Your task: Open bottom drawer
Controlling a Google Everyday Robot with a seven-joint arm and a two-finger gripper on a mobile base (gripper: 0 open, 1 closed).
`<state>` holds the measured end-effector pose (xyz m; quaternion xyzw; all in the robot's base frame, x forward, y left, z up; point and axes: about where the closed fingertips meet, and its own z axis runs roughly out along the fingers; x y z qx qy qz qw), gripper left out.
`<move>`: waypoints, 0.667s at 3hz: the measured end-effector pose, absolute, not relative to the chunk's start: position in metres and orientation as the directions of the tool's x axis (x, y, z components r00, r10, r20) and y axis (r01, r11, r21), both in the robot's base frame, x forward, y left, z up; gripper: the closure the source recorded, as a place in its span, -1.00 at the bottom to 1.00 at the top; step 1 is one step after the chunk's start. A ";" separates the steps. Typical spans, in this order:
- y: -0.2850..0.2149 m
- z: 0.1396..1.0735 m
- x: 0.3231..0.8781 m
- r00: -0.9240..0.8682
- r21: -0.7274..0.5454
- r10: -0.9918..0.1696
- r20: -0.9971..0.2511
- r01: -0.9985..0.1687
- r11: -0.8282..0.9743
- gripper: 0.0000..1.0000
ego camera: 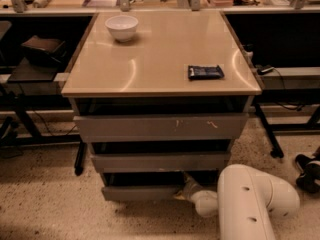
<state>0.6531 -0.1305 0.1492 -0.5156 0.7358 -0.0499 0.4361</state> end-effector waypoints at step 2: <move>-0.128 0.159 0.652 -0.090 -0.524 -0.800 -0.593 -0.712 0.468 1.00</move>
Offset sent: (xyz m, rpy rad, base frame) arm -0.3576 -0.1213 -0.0827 0.1386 0.3114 -0.6554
